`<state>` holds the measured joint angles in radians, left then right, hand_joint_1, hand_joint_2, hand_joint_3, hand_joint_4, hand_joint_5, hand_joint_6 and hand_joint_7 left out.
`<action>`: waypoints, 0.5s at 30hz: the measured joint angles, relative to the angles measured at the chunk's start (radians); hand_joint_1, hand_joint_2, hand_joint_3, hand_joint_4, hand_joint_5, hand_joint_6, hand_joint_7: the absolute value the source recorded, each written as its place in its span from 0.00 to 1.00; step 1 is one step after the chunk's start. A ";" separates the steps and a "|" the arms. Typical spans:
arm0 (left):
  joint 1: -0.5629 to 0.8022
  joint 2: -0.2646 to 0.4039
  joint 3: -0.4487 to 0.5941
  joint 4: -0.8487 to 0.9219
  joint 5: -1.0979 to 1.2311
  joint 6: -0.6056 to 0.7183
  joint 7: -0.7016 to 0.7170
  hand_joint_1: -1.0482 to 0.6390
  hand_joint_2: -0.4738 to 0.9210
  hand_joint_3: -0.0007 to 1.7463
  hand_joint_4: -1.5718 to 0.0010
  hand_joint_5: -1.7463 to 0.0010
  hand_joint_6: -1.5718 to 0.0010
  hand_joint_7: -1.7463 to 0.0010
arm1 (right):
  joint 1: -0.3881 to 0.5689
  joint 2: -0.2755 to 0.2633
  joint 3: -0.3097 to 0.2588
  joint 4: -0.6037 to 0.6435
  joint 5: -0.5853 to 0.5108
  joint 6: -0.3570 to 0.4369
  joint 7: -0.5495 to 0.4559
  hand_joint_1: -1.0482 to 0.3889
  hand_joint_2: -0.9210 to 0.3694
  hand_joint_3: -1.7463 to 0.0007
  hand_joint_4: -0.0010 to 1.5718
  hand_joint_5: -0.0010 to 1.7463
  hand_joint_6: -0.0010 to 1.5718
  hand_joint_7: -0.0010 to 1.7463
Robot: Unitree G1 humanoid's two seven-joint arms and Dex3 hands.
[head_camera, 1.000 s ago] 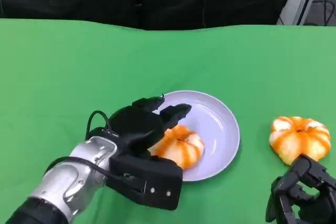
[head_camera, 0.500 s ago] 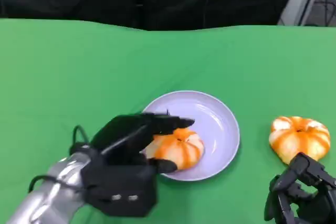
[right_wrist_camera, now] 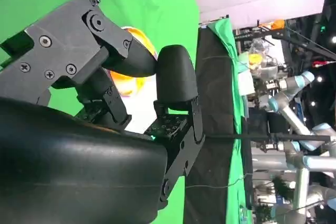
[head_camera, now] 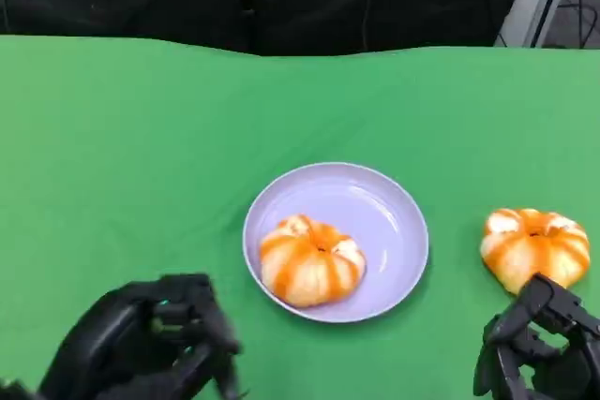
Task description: Grasp the bread from the table and place it into the plate.
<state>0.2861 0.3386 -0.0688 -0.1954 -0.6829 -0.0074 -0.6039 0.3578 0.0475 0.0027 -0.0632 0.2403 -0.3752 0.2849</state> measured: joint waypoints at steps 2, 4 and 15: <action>0.049 0.019 0.046 -0.014 -0.054 0.057 -0.033 0.52 0.78 0.63 0.41 0.00 0.49 0.01 | 0.002 -0.002 -0.003 0.000 0.000 0.003 -0.003 0.64 0.32 0.26 0.57 1.00 0.49 0.93; 0.078 0.021 0.082 -0.013 -0.087 0.098 -0.061 0.52 0.78 0.63 0.41 0.00 0.49 0.01 | 0.001 -0.002 -0.003 0.000 0.000 0.004 -0.004 0.64 0.32 0.26 0.57 1.00 0.49 0.93; 0.079 -0.029 0.192 0.152 -0.167 0.277 -0.142 0.49 0.86 0.50 0.48 0.00 0.49 0.10 | -0.001 -0.014 -0.017 0.003 0.005 0.000 0.009 0.63 0.32 0.26 0.58 1.00 0.50 0.93</action>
<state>0.3649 0.3093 0.1233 -0.0436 -0.8497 0.2695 -0.7463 0.3572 0.0337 -0.0139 -0.0603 0.2457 -0.3750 0.2939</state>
